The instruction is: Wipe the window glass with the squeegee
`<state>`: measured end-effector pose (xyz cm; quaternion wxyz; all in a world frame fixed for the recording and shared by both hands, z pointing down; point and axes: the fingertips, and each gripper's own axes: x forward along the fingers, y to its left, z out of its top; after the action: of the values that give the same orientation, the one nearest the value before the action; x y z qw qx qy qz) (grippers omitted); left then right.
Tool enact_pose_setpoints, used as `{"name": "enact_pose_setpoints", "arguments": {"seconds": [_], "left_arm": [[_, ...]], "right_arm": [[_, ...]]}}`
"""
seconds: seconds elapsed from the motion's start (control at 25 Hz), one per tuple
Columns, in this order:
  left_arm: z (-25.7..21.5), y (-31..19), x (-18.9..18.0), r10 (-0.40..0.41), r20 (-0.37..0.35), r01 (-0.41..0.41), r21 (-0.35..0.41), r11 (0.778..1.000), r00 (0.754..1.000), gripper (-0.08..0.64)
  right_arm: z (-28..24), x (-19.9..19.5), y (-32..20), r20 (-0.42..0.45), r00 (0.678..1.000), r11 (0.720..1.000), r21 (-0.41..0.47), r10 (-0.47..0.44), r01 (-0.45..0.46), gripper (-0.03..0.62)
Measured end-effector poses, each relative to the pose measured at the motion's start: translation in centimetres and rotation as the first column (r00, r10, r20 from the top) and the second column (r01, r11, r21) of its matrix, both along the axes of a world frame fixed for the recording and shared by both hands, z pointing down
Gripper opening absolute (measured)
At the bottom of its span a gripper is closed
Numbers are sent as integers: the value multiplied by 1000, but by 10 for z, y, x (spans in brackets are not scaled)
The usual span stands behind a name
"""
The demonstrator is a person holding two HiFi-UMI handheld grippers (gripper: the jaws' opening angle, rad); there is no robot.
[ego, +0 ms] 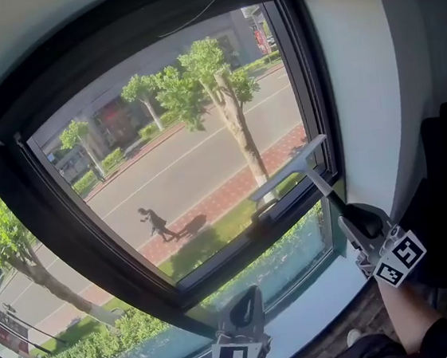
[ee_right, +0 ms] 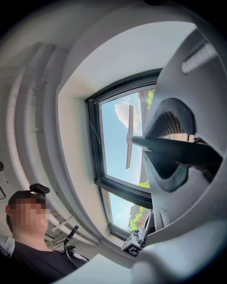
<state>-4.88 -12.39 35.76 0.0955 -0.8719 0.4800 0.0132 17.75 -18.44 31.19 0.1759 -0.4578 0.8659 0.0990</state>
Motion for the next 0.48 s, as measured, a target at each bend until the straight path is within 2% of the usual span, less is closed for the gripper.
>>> {"name": "enact_pose_setpoints", "arguments": {"seconds": [0.48], "left_arm": [[1,-8,3,27,8,-27,-2,1000,1000,3]], "right_arm": [[-9,-4,2,-27,999,999,29,21,-20,100]]}}
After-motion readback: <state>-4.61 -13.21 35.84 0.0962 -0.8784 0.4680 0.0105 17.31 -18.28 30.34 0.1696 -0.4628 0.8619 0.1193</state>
